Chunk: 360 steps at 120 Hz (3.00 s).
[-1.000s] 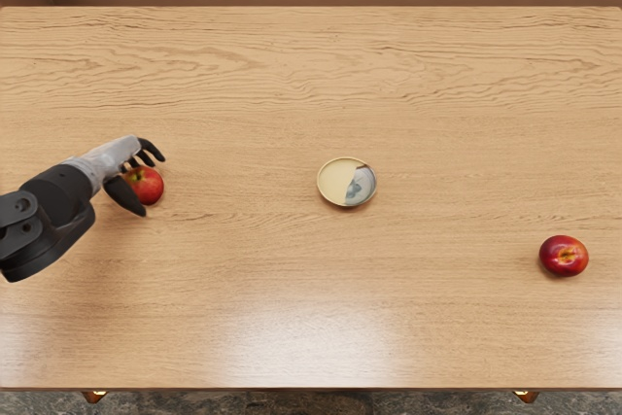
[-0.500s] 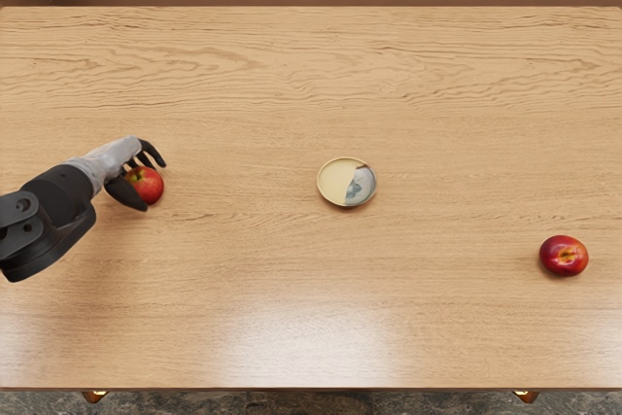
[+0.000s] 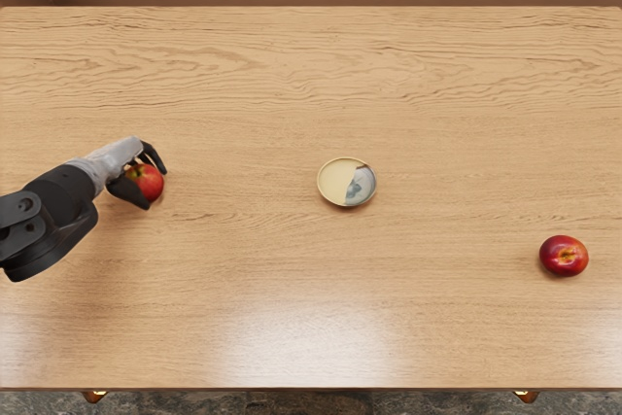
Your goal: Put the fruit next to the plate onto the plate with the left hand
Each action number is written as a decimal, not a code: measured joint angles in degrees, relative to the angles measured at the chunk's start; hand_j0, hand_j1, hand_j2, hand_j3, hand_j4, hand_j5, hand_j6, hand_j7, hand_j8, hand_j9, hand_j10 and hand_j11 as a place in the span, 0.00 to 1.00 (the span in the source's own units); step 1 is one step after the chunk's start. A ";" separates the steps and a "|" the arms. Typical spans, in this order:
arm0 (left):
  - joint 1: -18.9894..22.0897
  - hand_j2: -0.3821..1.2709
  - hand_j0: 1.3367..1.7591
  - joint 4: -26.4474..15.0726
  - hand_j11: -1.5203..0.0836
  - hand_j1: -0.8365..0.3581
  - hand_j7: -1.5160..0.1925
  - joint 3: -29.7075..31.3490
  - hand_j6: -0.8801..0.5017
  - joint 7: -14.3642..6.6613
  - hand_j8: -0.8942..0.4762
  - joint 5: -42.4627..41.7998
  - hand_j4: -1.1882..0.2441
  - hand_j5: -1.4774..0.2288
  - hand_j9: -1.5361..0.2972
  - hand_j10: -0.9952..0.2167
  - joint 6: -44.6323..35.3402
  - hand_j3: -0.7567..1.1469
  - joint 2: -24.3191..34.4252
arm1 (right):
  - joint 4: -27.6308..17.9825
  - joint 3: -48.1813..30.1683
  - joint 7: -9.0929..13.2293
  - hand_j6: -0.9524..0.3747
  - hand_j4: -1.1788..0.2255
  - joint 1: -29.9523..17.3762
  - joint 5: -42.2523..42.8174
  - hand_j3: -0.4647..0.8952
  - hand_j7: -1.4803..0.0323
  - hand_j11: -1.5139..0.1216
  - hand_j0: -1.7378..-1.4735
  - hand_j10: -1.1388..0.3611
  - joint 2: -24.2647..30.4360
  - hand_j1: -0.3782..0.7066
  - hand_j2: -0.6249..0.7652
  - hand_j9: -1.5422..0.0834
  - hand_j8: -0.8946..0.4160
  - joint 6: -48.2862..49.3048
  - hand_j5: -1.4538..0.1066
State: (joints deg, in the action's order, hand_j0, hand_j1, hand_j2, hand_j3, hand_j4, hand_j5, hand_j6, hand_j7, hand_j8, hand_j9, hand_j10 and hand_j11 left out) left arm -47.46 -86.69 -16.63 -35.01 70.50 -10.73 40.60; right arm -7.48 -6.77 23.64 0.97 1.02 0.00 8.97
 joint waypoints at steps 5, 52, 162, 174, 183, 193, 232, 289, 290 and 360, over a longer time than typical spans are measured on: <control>0.00 0.44 0.75 0.00 0.46 0.39 0.43 0.00 0.36 0.00 0.38 -0.07 0.42 0.41 0.41 0.34 0.00 0.40 0.00 | 0.00 0.00 0.00 0.72 0.84 0.00 -0.01 0.34 0.98 0.93 0.30 0.76 0.00 0.03 0.45 0.95 0.68 0.00 0.93; -0.63 0.45 0.74 -0.09 0.40 0.37 0.37 -0.03 0.43 -0.12 0.44 -0.39 0.44 0.33 0.36 0.32 0.15 0.40 -0.28 | 0.01 0.00 0.00 0.72 0.84 0.04 0.03 0.34 0.98 0.93 0.30 0.76 0.00 0.03 0.45 0.95 0.68 0.00 0.93; -19.50 0.44 0.74 5.93 0.35 0.37 0.32 -0.37 0.46 -0.03 0.47 -7.42 0.47 0.27 0.32 0.35 7.37 0.40 -20.47 | 0.09 0.00 0.00 0.72 0.84 0.87 -0.05 0.34 0.98 0.93 0.30 0.76 0.00 0.03 0.45 0.95 0.68 -0.18 0.93; -21.08 0.44 0.74 8.37 0.35 0.37 0.32 -0.19 0.46 -0.03 0.47 -7.65 0.47 0.27 0.31 0.35 8.23 0.40 -24.69 | 0.09 0.00 0.00 0.72 0.84 0.87 -0.03 0.34 0.98 0.93 0.30 0.76 0.00 0.03 0.45 0.95 0.68 -0.18 0.93; -21.52 0.44 0.74 9.96 0.35 0.38 0.31 -0.12 0.46 -0.03 0.47 -7.67 0.46 0.27 0.31 0.35 8.82 0.40 -27.56 | 0.10 0.03 0.00 0.72 0.84 0.89 -0.02 0.34 0.98 0.93 0.30 0.76 0.00 0.03 0.45 0.95 0.68 -0.18 0.93; -21.88 0.43 0.74 11.73 0.34 0.38 0.31 -0.07 0.46 -0.04 0.47 -7.60 0.46 0.26 0.30 0.35 9.74 0.40 -31.45 | 0.10 0.05 0.00 0.72 0.84 1.04 0.01 0.34 0.98 0.93 0.30 0.76 0.00 0.03 0.45 0.95 0.68 -0.18 0.93; -22.07 0.42 0.74 19.21 0.33 0.39 0.29 0.83 0.46 -0.05 0.48 -7.32 0.46 0.26 0.29 0.35 11.83 0.40 -39.00 | 0.09 0.05 0.00 0.72 0.84 1.28 0.04 0.34 0.98 0.93 0.30 0.76 0.00 0.03 0.45 0.95 0.68 -0.18 0.93; -22.41 0.33 0.76 21.23 0.60 0.60 0.55 1.54 0.42 0.00 0.43 -6.85 0.56 0.53 0.53 0.50 8.52 0.40 -40.60 | 0.07 0.01 0.00 0.72 0.84 1.33 0.04 0.34 0.98 0.93 0.30 0.76 0.00 0.03 0.45 0.95 0.68 -0.18 0.93; -22.41 0.32 0.76 21.22 0.60 0.61 0.56 1.53 0.42 0.00 0.43 -6.85 0.56 0.54 0.53 0.50 8.42 0.40 -40.60 | 0.07 0.01 0.00 0.72 0.84 1.33 0.04 0.34 0.98 0.93 0.30 0.76 0.00 0.03 0.45 0.95 0.68 -0.18 0.93; -25.00 0.26 0.76 2.72 0.78 0.79 0.73 -2.69 0.49 0.01 0.51 -28.06 0.69 0.71 0.69 0.65 9.42 0.40 -20.25 | -0.14 -0.06 0.00 0.72 0.84 1.40 0.03 0.34 0.98 0.93 0.30 0.76 0.00 0.03 0.45 0.95 0.68 0.11 0.93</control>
State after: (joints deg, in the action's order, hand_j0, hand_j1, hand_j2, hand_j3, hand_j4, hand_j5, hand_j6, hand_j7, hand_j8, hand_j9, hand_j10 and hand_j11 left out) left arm -72.46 -83.96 -19.31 -35.00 42.44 -1.32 20.35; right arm -7.61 -6.83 23.64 2.37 1.05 0.00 9.07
